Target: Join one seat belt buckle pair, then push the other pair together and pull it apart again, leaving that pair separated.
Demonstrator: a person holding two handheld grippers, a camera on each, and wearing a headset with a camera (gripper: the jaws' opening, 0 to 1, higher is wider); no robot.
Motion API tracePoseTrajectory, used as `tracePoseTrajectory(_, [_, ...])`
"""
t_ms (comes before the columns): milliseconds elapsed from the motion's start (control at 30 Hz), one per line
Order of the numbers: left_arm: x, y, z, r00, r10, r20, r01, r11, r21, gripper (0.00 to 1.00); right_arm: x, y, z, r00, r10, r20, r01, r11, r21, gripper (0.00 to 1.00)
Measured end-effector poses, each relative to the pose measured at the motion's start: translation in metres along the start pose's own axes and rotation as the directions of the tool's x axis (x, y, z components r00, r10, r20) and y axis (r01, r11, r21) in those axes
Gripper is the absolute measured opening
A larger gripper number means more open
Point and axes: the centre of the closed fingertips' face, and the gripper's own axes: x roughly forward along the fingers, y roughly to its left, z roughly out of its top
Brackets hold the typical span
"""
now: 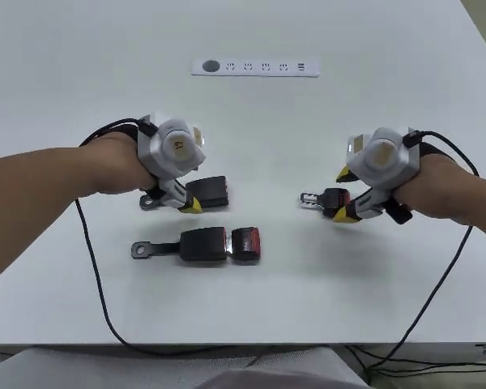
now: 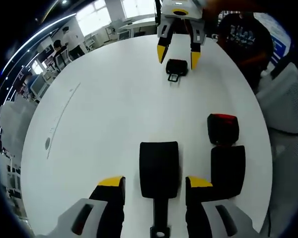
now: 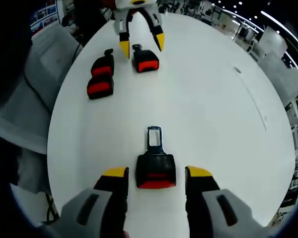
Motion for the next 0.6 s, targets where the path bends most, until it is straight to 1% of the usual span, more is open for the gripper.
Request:
tracePoseTrajectory(33, [0.001, 0.000, 0.000, 1.0000, -0.002, 0.000, 0.002, 1.000, 0.000, 0.49, 0.002, 0.000, 0.001, 1.0000, 0.006, -0.001, -0.006, 1.000, 0.000, 0.46])
tracePoseTrajectory(67, [0.002, -0.001, -0.001, 0.9999, -0.010, -0.007, 0.010, 1.000, 0.002, 0.49, 0.005, 0.001, 0.000, 0.9998, 0.022, -0.002, -0.022, 1.000, 0.003, 0.46])
tracePoseTrajectory(100, [0.003, -0.002, -0.003, 0.9997, -0.015, -0.017, 0.015, 1.000, 0.003, 0.46, 0.007, 0.002, 0.000, 0.9995, 0.032, -0.006, -0.032, 0.999, 0.002, 0.45])
tracePoseTrajectory(133, [0.004, -0.002, -0.004, 0.9997, -0.014, -0.019, 0.014, 1.000, 0.005, 0.44, 0.011, 0.004, -0.002, 0.9987, 0.049, -0.012, -0.049, 0.999, -0.003, 0.44])
tracePoseTrajectory(167, [0.005, -0.004, -0.005, 0.9995, -0.019, -0.025, 0.020, 1.000, 0.016, 0.43, 0.013, 0.005, -0.004, 0.9980, 0.061, -0.018, -0.062, 0.998, -0.015, 0.44])
tracePoseTrajectory(200, [0.006, -0.006, -0.006, 0.9992, -0.026, -0.031, 0.027, 0.999, 0.023, 0.42, 0.013, 0.010, -0.005, 0.9939, 0.109, -0.017, -0.110, 0.994, -0.020, 0.43])
tracePoseTrajectory(233, [0.007, -0.008, -0.008, 0.9987, -0.033, -0.039, 0.034, 0.999, 0.039, 0.42, 0.012, 0.003, -0.001, 0.9968, 0.079, 0.006, -0.080, 0.997, 0.016, 0.42])
tracePoseTrajectory(267, [0.008, -0.009, -0.009, 0.9985, -0.033, -0.043, 0.035, 0.998, 0.044, 0.42, 0.012, 0.001, -0.002, 0.9970, 0.077, 0.003, -0.077, 0.997, 0.005, 0.42])
tracePoseTrajectory(300, [0.008, -0.008, -0.010, 0.9984, -0.034, -0.045, 0.036, 0.998, 0.044, 0.41, 0.011, 0.001, -0.001, 0.9969, 0.078, 0.005, -0.078, 0.997, 0.002, 0.42])
tracePoseTrajectory(333, [0.008, -0.007, -0.008, 0.9988, -0.038, -0.031, 0.039, 0.999, 0.033, 0.39, 0.011, 0.002, -0.003, 0.9958, 0.092, 0.000, -0.092, 0.996, 0.000, 0.42])
tracePoseTrajectory(400, [0.008, -0.004, -0.009, 0.9988, -0.036, -0.034, 0.037, 0.999, 0.032, 0.35, 0.011, 0.001, -0.005, 0.9949, 0.101, 0.001, -0.101, 0.995, -0.007, 0.41])
tracePoseTrajectory(433, [0.007, -0.006, -0.011, 0.9980, -0.047, -0.042, 0.048, 0.999, 0.022, 0.34, 0.010, 0.000, -0.006, 0.9943, 0.106, -0.003, -0.106, 0.994, -0.011, 0.41])
tracePoseTrajectory(467, [0.008, -0.007, -0.010, 0.9980, -0.051, -0.037, 0.053, 0.998, 0.030, 0.33, 0.010, 0.000, -0.007, 0.9940, 0.109, -0.005, -0.109, 0.994, -0.016, 0.40])
tracePoseTrajectory(500, [0.008, -0.006, -0.010, 0.9979, -0.056, -0.034, 0.057, 0.997, 0.048, 0.33, 0.010, -0.001, -0.008, 0.9937, 0.112, -0.003, -0.112, 0.993, -0.040, 0.39])
tracePoseTrajectory(567, [0.009, -0.006, -0.010, 0.9975, -0.060, -0.038, 0.062, 0.997, 0.039, 0.33, 0.010, -0.003, -0.008, 0.9932, 0.116, -0.005, -0.116, 0.993, -0.036, 0.37])
tracePoseTrajectory(600, [0.010, -0.007, -0.010, 0.9969, -0.067, -0.041, 0.069, 0.996, 0.062, 0.33, 0.010, -0.003, -0.009, 0.9926, 0.120, -0.021, -0.121, 0.991, -0.065, 0.36])
